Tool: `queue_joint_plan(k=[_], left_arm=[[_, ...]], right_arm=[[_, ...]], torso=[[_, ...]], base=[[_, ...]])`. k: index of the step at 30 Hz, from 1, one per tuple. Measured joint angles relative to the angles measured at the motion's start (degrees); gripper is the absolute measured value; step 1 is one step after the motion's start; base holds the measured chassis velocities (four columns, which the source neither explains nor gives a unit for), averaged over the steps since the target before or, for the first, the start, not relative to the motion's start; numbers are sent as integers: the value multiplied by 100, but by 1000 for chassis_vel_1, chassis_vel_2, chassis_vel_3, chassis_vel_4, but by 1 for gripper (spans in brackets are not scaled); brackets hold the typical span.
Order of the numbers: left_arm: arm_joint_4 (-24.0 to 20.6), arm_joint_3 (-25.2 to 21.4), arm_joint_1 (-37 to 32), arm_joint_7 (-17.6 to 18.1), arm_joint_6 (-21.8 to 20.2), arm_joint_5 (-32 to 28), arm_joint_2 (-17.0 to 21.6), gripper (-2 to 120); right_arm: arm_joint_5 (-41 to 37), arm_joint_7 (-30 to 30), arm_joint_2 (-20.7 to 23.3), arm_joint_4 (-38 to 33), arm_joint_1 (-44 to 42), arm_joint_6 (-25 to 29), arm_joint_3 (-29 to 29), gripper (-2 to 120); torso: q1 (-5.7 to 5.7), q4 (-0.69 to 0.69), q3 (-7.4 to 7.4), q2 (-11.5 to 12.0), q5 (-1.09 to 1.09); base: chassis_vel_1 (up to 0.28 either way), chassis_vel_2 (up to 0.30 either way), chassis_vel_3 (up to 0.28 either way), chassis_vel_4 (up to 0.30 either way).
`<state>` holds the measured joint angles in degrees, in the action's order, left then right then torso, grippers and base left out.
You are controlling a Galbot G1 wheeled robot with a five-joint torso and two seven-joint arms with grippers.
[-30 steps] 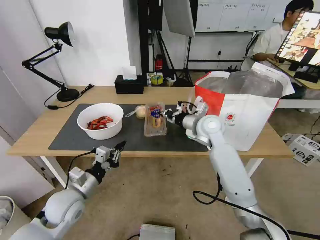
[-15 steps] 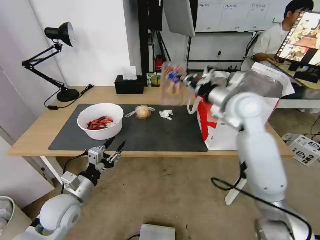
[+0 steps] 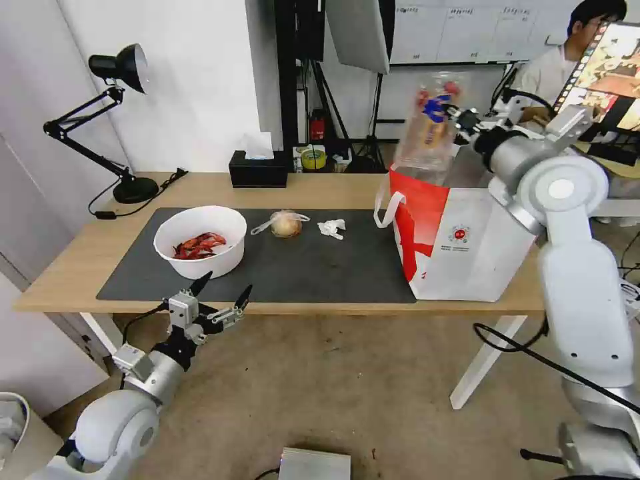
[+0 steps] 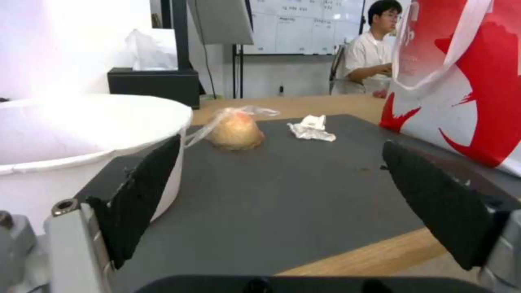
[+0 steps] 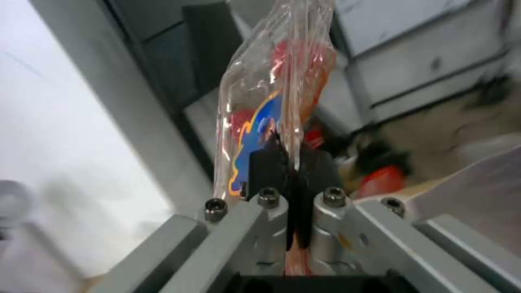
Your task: Pick up the trash from the table and place it into the takeout bag.
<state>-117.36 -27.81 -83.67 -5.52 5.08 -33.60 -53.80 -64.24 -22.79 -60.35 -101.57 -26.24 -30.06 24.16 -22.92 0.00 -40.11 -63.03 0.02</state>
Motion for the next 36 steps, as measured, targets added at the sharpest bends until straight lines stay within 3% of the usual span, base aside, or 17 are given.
queue_joint_plan(k=[8, 20, 30, 36], left_arm=[[2, 6, 10, 3, 0, 2, -27, 100], [6, 39, 37, 22, -1, 8, -85, 100], [22, 41, 31, 31, -8, 13, -86, 100], [22, 40, 29, 39, -16, 14, -81, 100]], right_arm=[[427, 141, 172, -67, -358, 36, 40, 0], [370, 96, -51, -103, -797, 22, 211, 0], [34, -442, -59, -310, -975, -276, 332, 0], [-196, -664, -42, -354, -956, -448, 347, 20]], torso=[[0, -1, 0, 0, -1], [0, 1, 0, 0, -3], [0, 0, 1, 0, -2], [0, 0, 1, 0, -2]], base=[[0, 0, 0, 0], [0, 0, 0, 0], [0, 0, 0, 0], [0, 0, 0, 0]])
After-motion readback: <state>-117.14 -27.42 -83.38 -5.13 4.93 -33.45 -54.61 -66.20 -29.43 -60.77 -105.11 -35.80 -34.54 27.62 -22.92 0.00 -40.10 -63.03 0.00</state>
